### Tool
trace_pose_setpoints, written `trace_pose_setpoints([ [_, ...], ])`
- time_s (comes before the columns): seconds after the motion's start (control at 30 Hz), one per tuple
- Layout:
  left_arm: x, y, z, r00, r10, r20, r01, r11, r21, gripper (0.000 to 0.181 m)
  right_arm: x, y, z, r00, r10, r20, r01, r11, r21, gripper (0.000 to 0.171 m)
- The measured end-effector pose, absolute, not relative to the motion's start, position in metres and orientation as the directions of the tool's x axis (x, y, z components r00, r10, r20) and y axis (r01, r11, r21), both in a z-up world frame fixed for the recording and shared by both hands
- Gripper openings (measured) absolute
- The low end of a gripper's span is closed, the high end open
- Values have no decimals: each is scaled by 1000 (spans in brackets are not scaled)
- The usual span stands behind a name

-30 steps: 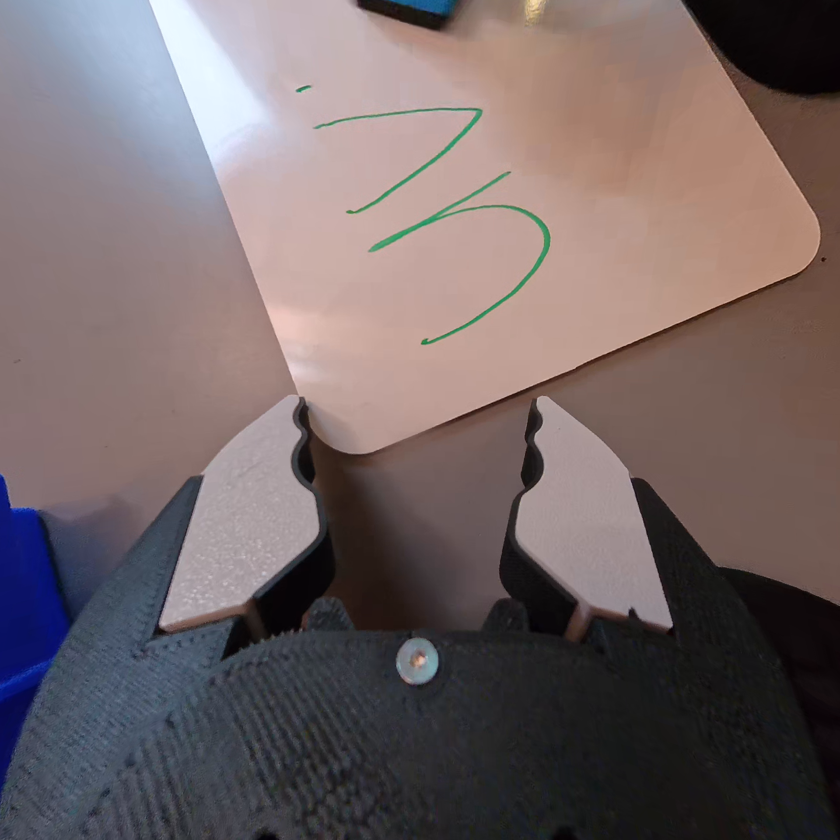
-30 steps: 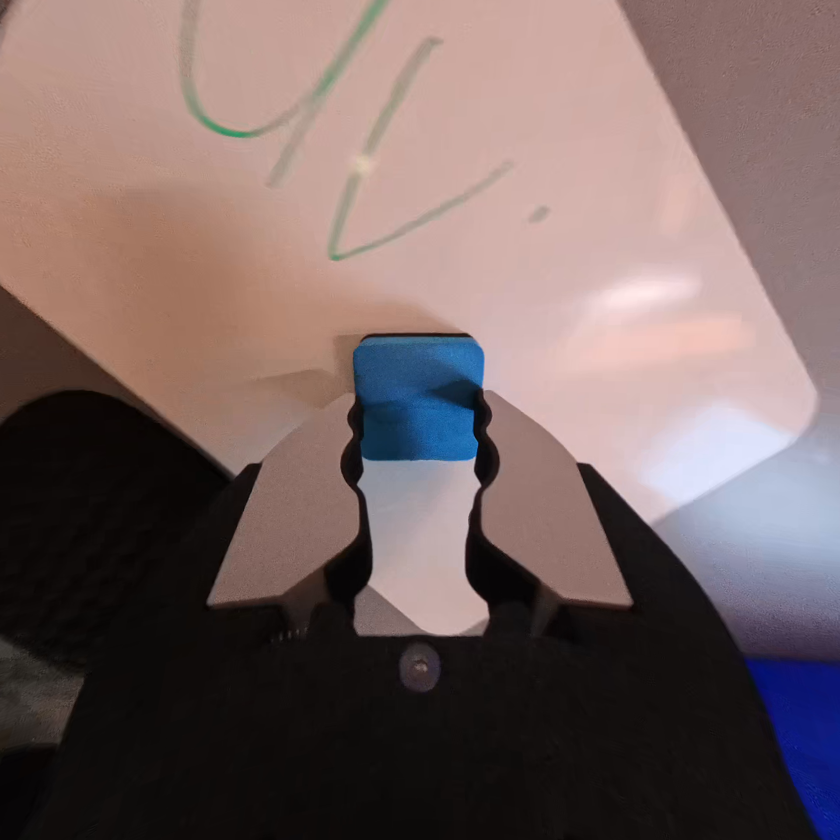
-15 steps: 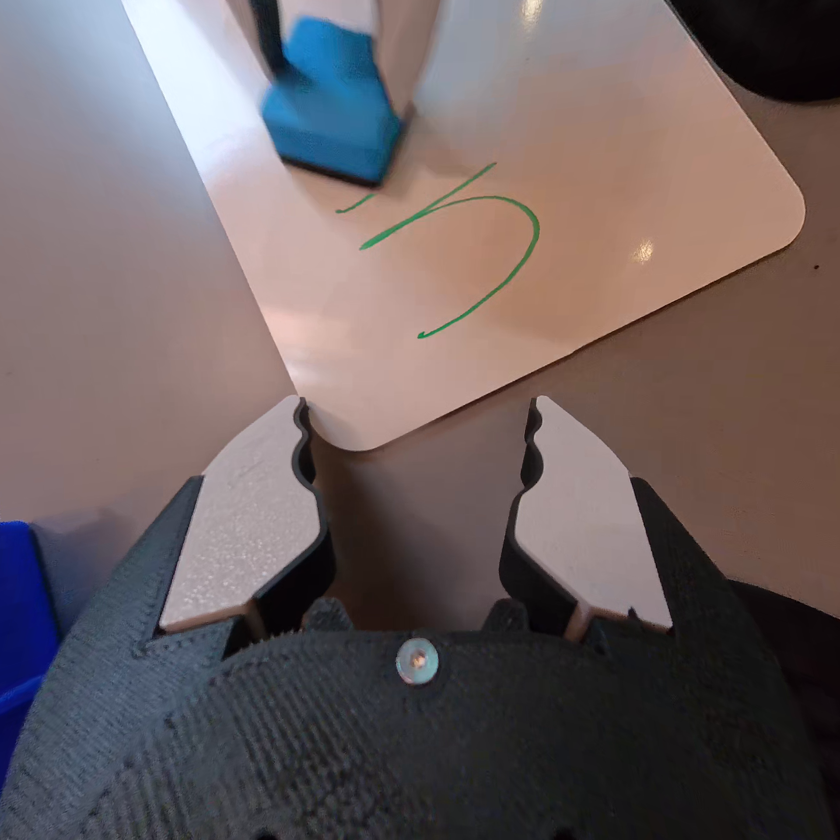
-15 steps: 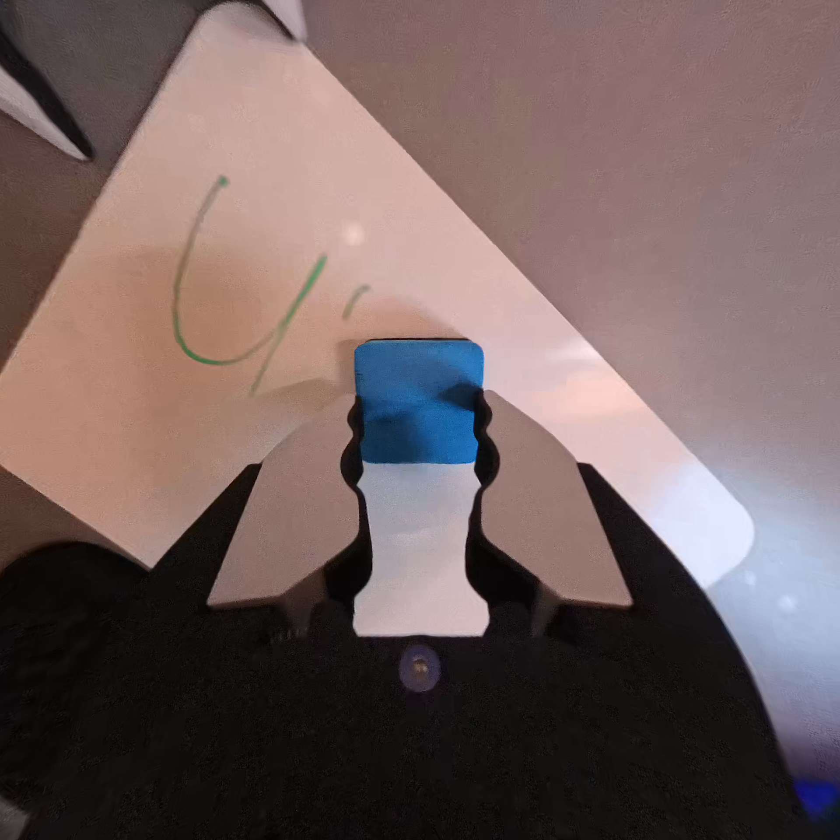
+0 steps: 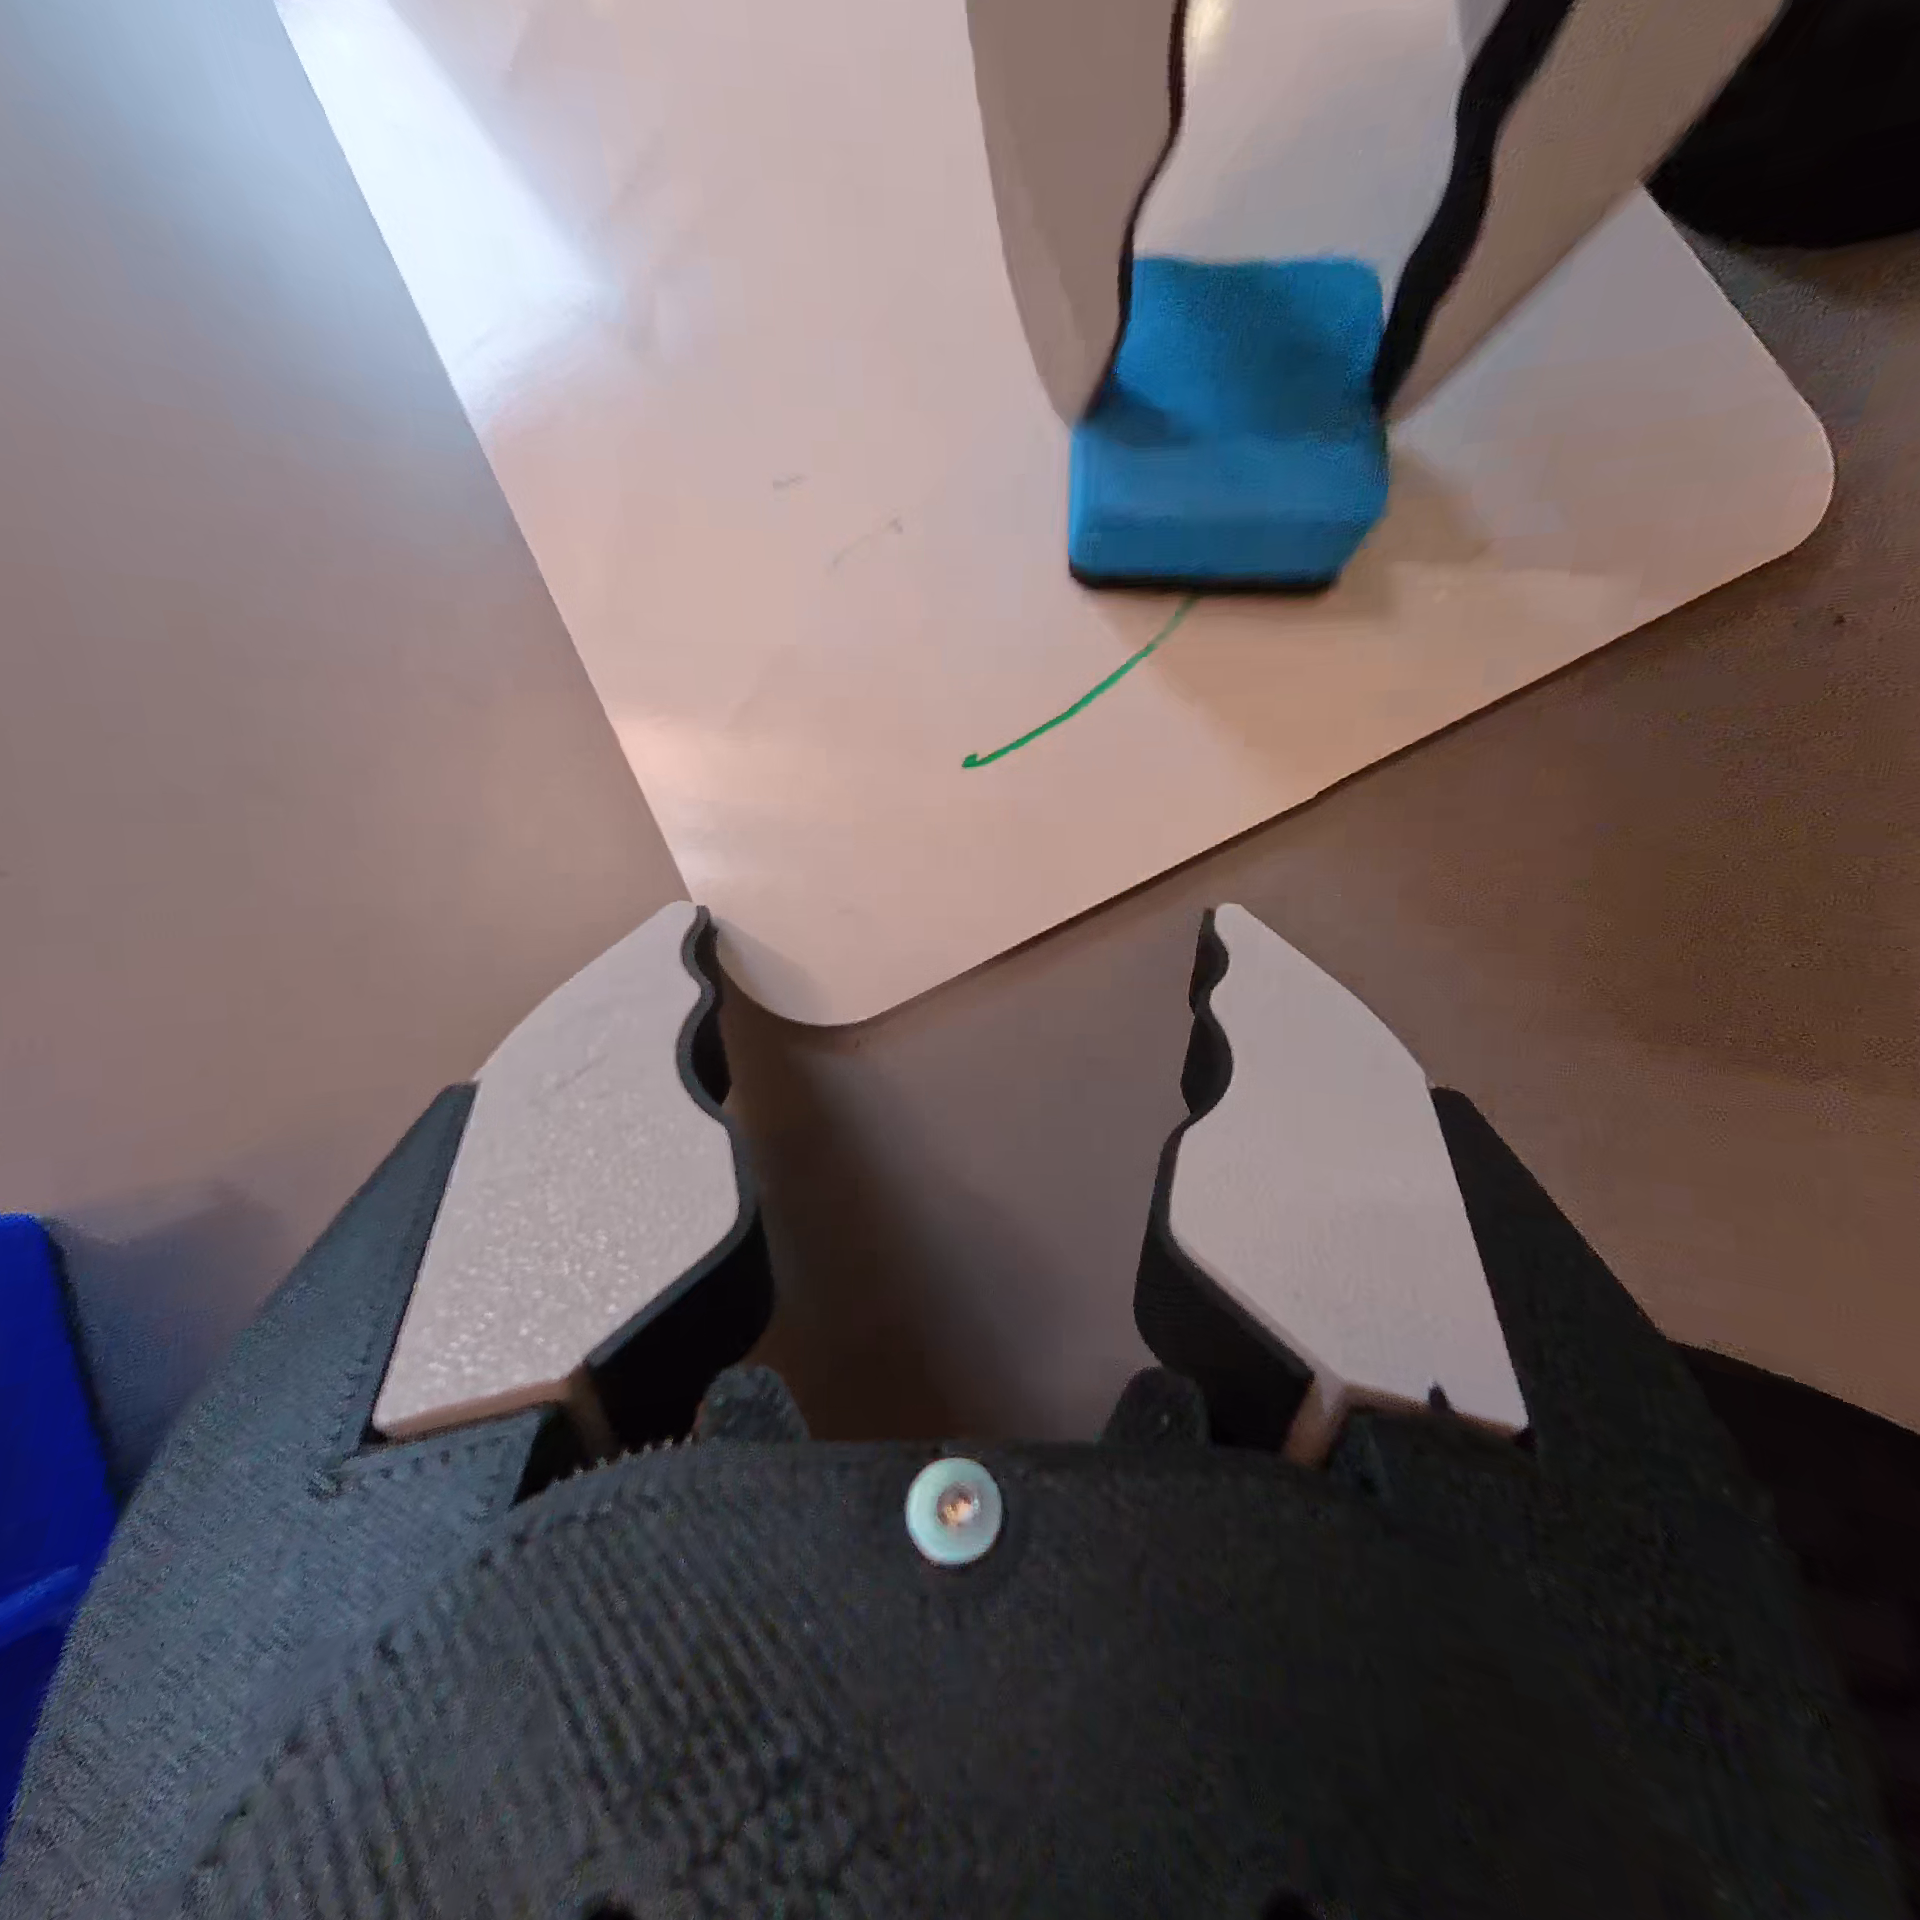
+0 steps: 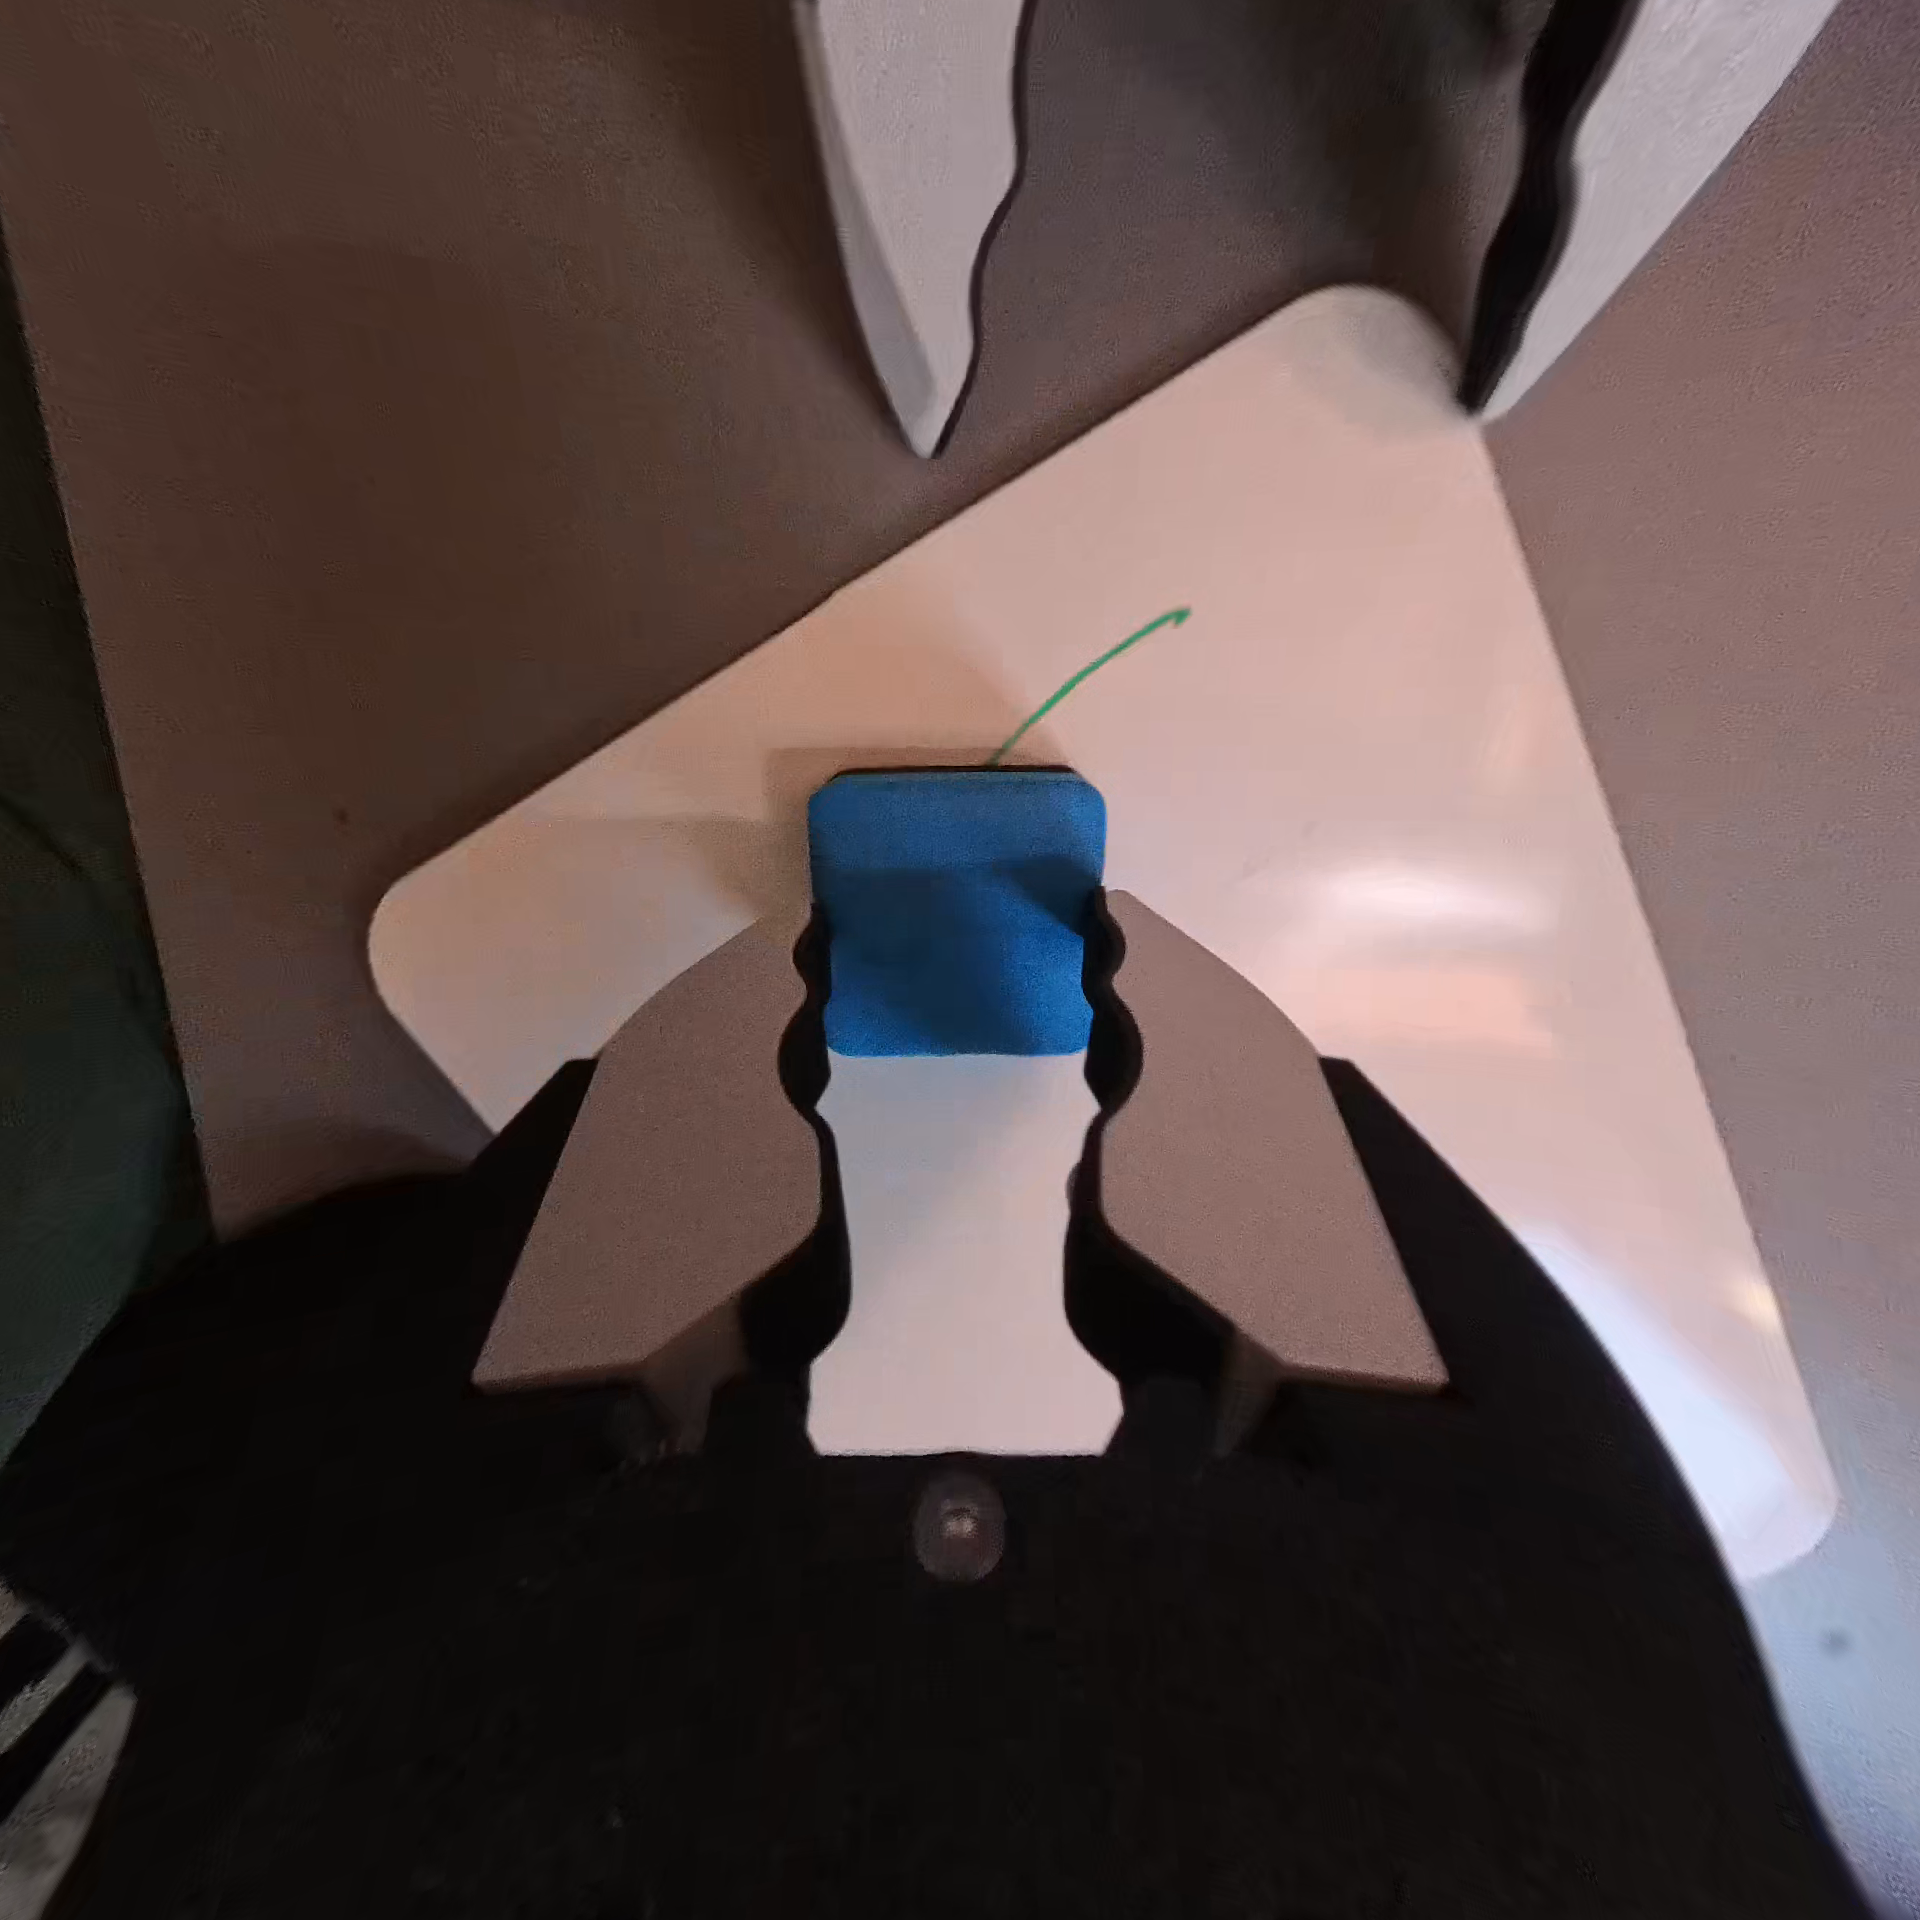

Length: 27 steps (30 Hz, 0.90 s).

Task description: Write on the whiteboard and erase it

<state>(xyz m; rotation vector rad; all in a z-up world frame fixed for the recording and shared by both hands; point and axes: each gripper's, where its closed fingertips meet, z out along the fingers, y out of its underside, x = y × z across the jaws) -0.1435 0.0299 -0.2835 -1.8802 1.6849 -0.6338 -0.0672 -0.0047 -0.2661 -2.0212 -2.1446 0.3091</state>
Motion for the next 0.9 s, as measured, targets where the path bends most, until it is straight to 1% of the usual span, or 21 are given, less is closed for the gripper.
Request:
trace_pose_setpoints([
  [0.03, -143, 30, -284, 113, -994, -6, -744, -81, -663, 88, -55, 0, -266, -38, 999, -17, 968, 33, -250, 48],
  [0.1, -143, 30, -284, 115, -993, -6, -746, -83, -661, 89, -40, 43, -266, 90, 996, 15, 969, -84, -232, 48],
  [0.17, -143, 30, -284, 116, -993, -7, -745, -83, -661, 89, -60, 70, -266, 167, 986, -8, 942, -162, -292, 47],
  [0.2, -143, 30, -284, 116, -993, -7, -744, -82, -663, 89, -78, 65, -267, 132, 991, 1, 939, -125, -321, 47],
  [0.27, -143, 29, -284, 115, -993, -7, -743, -81, -664, 88, -100, 26, -266, 16, 1000, -12, 939, -19, -345, 47],
  [0.33, -143, 29, -284, 117, -993, -7, -741, -82, -666, 87, -87, 3, -266, -39, 999, -7, 951, 35, -307, 48],
  [0.4, -143, 29, -284, 119, -993, -8, -742, -84, -665, 88, -66, 28, -266, 63, 998, -3, 961, -61, -268, 47],
  [0.47, -143, 30, -284, 122, -992, -9, -742, -86, -665, 89, -72, 58, -266, 141, 990, -3, 949, -136, -285, 47],
  [0.5, -143, 30, -284, 122, -992, -8, -741, -86, -666, 89, -87, 57, -267, 122, 993, 7, 945, -114, -306, 47],
  [0.57, -143, 29, -284, 120, -993, -8, -741, -84, -666, 88, -113, 23, -267, 0, 1000, 4, 942, 1, -337, 47],
  [0.63, -143, 29, -284, 120, -993, -8, -740, -84, -668, 88, -100, -6, -266, -78, 997, -11, 952, 72, -297, 47],
  [0.67, -143, 29, -284, 121, -993, -8, -739, -85, -669, 88, -88, -6, -266, -69, 997, -17, 959, 61, -277, 47],
  [0.73, -143, 29, -284, 123, -992, -8, -740, -86, -667, 89, -73, 24, -266, 24, 1000, 6, 966, -21, -258, 47],
  [0.8, -143, 30, -284, 127, -992, -9, -741, -89, -666, 91, -86, 49, -267, 86, 996, 4, 949, -81, -306, 47],
  [0.83, -143, 30, -284, 127, -992, -9, -740, -89, -667, 90, -98, 46, -267, 64, 998, 8, 943, -58, -327, 47],
  [0.9, -143, 29, -284, 124, -992, -8, -740, -87, -666, 89, -111, 13, -267, -35, 999, -5, 936, 31, -351, 47],
])
